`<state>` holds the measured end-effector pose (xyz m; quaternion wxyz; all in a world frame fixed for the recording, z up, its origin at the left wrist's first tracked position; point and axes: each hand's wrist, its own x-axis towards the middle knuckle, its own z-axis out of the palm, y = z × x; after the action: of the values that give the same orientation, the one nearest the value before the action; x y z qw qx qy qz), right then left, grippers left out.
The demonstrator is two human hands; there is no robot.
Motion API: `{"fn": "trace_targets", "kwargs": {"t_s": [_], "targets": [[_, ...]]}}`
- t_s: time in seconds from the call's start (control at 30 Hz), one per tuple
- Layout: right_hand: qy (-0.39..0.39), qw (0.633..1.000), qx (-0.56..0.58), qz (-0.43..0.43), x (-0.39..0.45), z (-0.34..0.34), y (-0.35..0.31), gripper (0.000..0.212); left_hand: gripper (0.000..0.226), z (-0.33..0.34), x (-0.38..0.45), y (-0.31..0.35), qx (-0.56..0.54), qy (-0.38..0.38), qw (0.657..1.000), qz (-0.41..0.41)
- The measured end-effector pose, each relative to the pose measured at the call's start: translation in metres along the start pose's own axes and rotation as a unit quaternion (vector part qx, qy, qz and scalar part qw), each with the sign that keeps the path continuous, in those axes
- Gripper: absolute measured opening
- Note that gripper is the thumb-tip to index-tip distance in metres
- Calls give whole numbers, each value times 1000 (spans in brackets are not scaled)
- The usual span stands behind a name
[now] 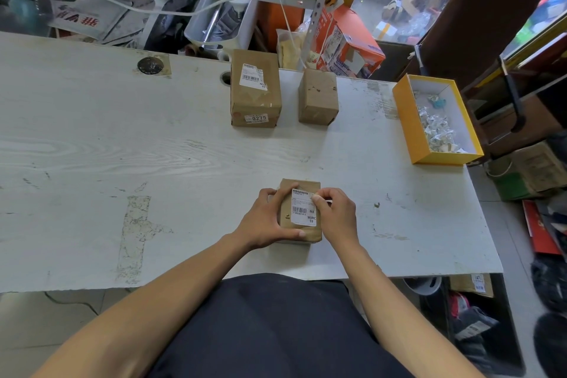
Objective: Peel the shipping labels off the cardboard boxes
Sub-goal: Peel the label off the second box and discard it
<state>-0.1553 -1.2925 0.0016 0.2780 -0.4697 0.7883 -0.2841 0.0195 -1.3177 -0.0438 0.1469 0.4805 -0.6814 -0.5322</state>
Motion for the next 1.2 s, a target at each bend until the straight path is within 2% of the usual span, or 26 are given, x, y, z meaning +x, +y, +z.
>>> {"fn": "trace_targets", "kwargs": {"t_s": [0.13, 0.2, 0.27, 0.33, 0.43, 0.63, 0.77, 0.83, 0.9, 0.97, 1.07, 1.13, 1.2], "targets": [[-5, 1000, 16, 21, 1, 1, -1, 9, 101, 0, 0, -1, 11, 0, 1000, 1], [-28, 994, 80, 66, 3, -2, -1, 13, 99, 0, 0, -1, 8, -3, 1000, 0], [-63, 961, 236, 133, 5, -9, -4, 16, 95, -1, 0, 0, 9, -6, 1000, -4], [-85, 902, 382, 184, 7, -19, -7, 15, 95, -1, -1, 1, 10, -8, 1000, -3], [-85, 837, 495, 218, 12, -30, -7, 9, 100, -2, -2, 2, 3, -10, 1000, 0], [-61, 826, 519, 212, 18, -43, -16, 8, 102, -3, -3, 4, 12, -13, 1000, -6], [-45, 852, 489, 182, 17, -45, -16, 11, 103, -2, -3, 4, 11, -12, 1000, -4], [-51, 889, 428, 152, 15, -42, -14, 22, 102, -2, -3, 4, 12, -11, 1000, 1], [-67, 945, 300, 108, 10, -37, -8, 46, 102, -2, -3, 4, 9, -9, 1000, 3], [-119, 972, 192, 60, 4, -32, 1, 83, 103, -2, -3, 3, 12, -5, 1000, 8], [-236, 968, 88, -4, -2, -27, 17, 126, 105, -3, -3, 3, 50, 5, 998, 34], [-277, 959, 32, -46, 1, -27, 22, 139, 106, -5, -3, 4, 84, 10, 995, 56], [-300, 950, -20, -86, 9, -30, 24, 143, 107, -8, 0, 6, 102, 3, 992, 75]]}}
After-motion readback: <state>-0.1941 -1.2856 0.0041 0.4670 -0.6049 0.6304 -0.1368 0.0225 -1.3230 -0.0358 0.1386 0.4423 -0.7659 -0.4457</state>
